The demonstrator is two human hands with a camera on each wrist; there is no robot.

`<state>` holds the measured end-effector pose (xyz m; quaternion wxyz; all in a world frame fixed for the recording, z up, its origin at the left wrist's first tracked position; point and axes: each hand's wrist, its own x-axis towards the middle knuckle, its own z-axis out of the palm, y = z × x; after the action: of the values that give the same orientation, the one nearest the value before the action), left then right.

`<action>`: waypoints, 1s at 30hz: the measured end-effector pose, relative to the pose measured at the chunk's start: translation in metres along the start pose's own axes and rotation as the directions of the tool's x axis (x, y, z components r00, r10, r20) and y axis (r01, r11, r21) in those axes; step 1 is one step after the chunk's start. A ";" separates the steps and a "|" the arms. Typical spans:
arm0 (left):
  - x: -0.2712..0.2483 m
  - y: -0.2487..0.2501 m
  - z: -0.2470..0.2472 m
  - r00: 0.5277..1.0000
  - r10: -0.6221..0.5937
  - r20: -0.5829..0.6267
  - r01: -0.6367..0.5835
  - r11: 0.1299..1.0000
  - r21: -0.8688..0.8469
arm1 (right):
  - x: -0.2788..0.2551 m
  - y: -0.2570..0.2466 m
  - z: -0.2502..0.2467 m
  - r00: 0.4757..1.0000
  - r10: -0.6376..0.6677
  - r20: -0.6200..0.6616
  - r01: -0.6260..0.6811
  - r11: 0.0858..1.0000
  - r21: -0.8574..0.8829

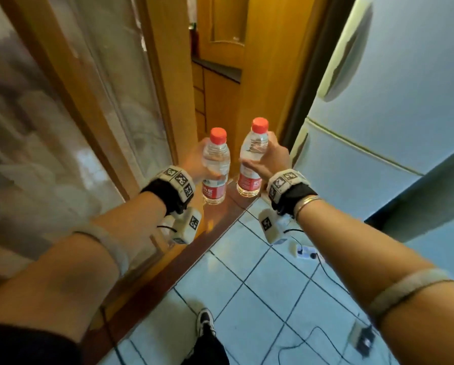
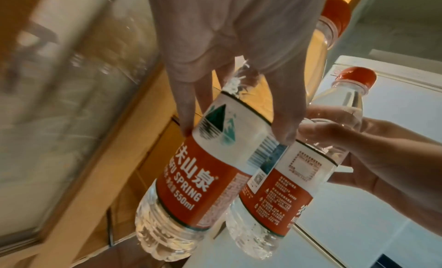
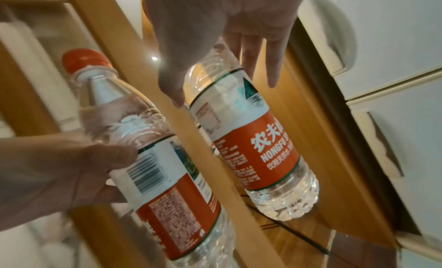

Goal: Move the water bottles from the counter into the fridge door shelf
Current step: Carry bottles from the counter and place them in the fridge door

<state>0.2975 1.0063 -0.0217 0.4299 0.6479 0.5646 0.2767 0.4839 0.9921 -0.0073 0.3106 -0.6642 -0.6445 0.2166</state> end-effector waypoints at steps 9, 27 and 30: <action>0.142 0.061 0.033 0.969 0.162 0.188 -0.167 0.986 0.010 | 0.084 0.045 -0.052 0.950 0.255 -0.180 -0.241 0.965 0.099; 0.377 0.162 0.096 0.942 0.239 0.235 -0.252 0.967 0.029 | 0.306 0.142 -0.137 0.853 0.392 -0.345 -0.288 0.904 0.316; 0.408 0.175 0.101 0.942 0.255 0.220 -0.268 0.963 0.031 | 0.344 0.150 -0.148 0.853 0.369 -0.370 -0.254 0.911 0.324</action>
<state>0.5540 1.3781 0.0304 0.4278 0.7558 0.4321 0.2431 0.7205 1.3170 0.0334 0.4888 -0.7441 -0.4097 0.1990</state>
